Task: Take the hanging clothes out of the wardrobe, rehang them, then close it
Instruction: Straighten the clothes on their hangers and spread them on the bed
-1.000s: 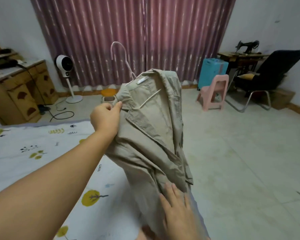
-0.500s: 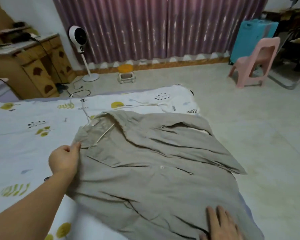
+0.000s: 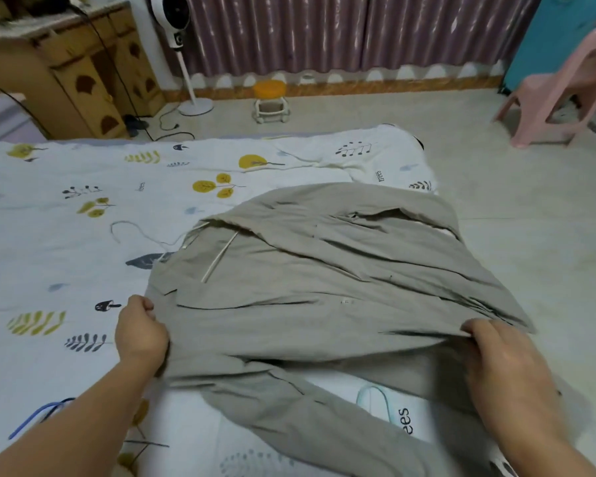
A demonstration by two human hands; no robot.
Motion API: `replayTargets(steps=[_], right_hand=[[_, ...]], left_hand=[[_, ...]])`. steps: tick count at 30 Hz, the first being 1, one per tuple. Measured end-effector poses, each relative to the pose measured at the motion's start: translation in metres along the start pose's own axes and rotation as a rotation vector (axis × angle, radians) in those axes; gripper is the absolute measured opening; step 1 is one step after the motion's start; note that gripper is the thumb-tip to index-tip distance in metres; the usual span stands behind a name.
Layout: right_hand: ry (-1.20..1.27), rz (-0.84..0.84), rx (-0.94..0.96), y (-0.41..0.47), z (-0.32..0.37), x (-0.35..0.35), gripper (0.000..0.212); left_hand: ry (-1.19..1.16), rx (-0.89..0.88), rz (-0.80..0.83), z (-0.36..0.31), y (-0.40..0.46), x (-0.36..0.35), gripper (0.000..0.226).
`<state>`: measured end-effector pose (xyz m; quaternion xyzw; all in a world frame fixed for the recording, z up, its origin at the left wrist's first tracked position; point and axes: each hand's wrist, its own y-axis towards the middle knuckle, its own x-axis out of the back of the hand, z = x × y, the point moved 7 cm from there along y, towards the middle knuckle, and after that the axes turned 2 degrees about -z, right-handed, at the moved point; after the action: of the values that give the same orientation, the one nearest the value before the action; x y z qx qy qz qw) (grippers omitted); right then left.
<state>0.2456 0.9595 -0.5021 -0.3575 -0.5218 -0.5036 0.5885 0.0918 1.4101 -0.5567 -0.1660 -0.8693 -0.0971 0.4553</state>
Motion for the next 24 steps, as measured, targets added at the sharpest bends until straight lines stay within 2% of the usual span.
replayTargets(steps=[2, 4, 5, 6, 7, 8, 9, 10, 12, 14, 15, 18, 19, 21, 22, 23, 24], right_hand=[[-0.07, 0.136, 0.064, -0.008, 0.016, -0.011, 0.041], [-0.161, 0.314, 0.108, -0.032, 0.027, -0.04, 0.08], [-0.203, 0.43, 0.152, -0.046, 0.031, -0.053, 0.099], [-0.225, 0.415, 0.219, -0.057, 0.032, -0.063, 0.106], [-0.254, 0.412, 0.274, -0.068, 0.033, -0.072, 0.098], [-0.233, 0.382, 0.298, -0.074, 0.033, -0.076, 0.08], [-0.248, 0.362, 0.336, -0.077, 0.033, -0.077, 0.06], [-0.24, 0.321, 0.348, -0.074, 0.032, -0.072, 0.045], [-0.229, 0.309, 0.257, -0.06, 0.022, -0.056, 0.039], [-0.254, 0.195, 0.155, -0.044, 0.006, -0.039, 0.035], [-0.294, 0.17, 0.171, -0.041, 0.007, -0.032, 0.035], [-0.475, 0.282, 0.219, -0.042, 0.021, -0.031, 0.046], [-0.474, 0.337, 0.253, -0.052, 0.022, -0.036, 0.047], [-0.362, 0.418, 0.097, -0.067, 0.024, -0.025, 0.046], [-0.313, 0.492, 0.099, -0.079, 0.028, -0.024, 0.044], [-0.336, 0.636, 0.106, -0.095, 0.021, -0.028, 0.045], [-0.277, 0.542, 0.179, -0.101, 0.023, -0.029, 0.048]], left_hand=[[0.176, 0.022, 0.038, 0.008, -0.002, -0.004, 0.027], [0.304, 0.007, 0.078, 0.01, -0.013, -0.004, 0.035], [0.327, -0.08, 0.085, 0.005, -0.022, -0.004, 0.036], [0.351, -0.216, 0.114, -0.003, -0.033, -0.007, 0.037], [0.393, -0.37, 0.195, -0.008, -0.045, -0.014, 0.042], [0.47, -0.48, 0.335, -0.01, -0.059, -0.023, 0.059], [0.557, -0.58, 0.436, -0.009, -0.071, -0.033, 0.082], [0.626, -0.626, 0.498, -0.007, -0.079, -0.038, 0.095], [0.72, -0.542, 0.626, 0.007, -0.088, -0.043, 0.08], [0.74, -0.529, 0.647, 0.004, -0.097, -0.04, 0.071], [0.745, -0.546, 0.645, 0.0, -0.103, -0.037, 0.069], [0.775, -0.553, 0.667, 0.0, -0.117, -0.021, 0.059], [0.786, -0.556, 0.682, 0.001, -0.123, -0.015, 0.059], [0.798, -0.574, 0.708, 0.001, -0.136, 0.001, 0.06], [0.798, -0.585, 0.716, -0.001, -0.143, 0.011, 0.059], [0.791, -0.599, 0.724, -0.004, -0.15, 0.022, 0.058], [0.776, -0.614, 0.727, -0.008, -0.159, 0.034, 0.055]])
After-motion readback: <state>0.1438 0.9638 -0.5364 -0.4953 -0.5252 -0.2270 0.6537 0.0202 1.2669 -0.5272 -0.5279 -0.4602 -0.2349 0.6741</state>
